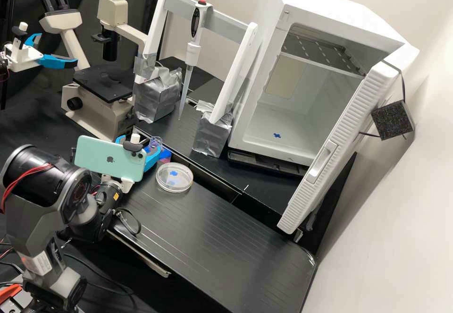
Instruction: Close the bottle
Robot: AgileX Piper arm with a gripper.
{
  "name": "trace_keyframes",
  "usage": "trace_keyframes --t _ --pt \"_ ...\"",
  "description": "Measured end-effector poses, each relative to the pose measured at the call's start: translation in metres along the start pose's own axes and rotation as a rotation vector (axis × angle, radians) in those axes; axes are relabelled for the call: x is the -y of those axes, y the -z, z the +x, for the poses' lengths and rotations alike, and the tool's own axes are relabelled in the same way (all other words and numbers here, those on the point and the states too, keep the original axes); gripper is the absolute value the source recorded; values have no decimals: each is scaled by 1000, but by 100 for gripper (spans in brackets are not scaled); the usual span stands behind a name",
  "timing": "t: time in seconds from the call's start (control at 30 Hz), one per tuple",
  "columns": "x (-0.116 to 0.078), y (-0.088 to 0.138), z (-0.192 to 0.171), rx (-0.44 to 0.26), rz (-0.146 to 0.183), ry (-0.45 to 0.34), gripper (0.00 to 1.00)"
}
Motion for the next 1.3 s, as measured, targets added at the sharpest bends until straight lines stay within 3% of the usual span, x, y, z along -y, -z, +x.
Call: trace_keyframes --t 1.3 --pt "-5 2 -4 -10 11 -27 0"
